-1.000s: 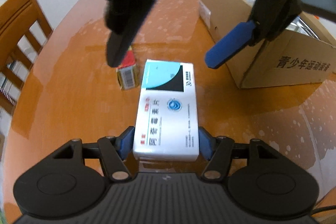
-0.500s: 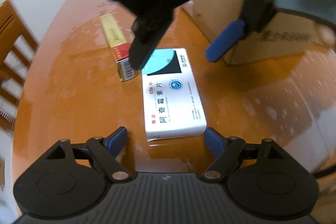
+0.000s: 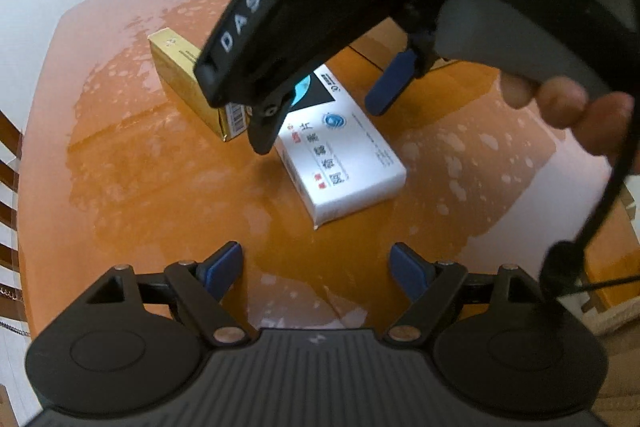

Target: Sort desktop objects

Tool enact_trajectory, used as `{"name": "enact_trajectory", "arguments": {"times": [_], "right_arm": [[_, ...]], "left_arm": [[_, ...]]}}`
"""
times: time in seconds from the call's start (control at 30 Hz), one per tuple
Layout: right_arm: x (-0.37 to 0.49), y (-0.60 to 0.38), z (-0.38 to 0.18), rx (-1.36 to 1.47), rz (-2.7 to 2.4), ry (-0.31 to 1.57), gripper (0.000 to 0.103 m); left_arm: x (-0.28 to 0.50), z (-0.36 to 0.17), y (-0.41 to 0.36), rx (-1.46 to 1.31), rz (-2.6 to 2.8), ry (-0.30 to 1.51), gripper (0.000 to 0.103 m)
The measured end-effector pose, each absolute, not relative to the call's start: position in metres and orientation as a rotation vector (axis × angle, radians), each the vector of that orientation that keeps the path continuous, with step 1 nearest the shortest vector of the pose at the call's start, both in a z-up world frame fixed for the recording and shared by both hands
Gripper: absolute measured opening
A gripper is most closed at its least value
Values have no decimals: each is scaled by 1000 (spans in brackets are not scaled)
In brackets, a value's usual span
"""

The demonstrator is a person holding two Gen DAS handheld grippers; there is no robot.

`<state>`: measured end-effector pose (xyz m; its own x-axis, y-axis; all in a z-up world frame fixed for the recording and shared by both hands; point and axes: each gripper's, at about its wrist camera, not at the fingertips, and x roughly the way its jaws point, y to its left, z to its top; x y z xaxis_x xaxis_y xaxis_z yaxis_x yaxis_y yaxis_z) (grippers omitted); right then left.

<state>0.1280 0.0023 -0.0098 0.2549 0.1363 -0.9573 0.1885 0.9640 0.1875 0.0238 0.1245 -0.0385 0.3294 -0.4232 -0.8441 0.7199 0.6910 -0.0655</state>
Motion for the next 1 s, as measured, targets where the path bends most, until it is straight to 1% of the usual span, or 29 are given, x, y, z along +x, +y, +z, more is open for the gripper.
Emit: {"name": "enact_trajectory", "arguments": {"times": [0.13,0.17,0.27,0.3,0.37,1.0], "right_arm": [[127,8,-13,247,-74,1304,89],[127,9,-13,241,-74,1308,88],[127,12,-15,214,-86,1307,79],[126,12,-15,207,-88,1306,74],[126,11,-16,196,-89,1310,69],[124,9,-23,168,-66,1312,68]], "left_arm": [[22,-41,131,349,-783,975,81],[24,-41,131,349,-787,976,81],[32,-40,129,350,-798,969,81],[32,-40,130,350,-801,967,81],[29,-40,127,351,-804,964,81],[31,-38,134,339,-785,960,81]]}}
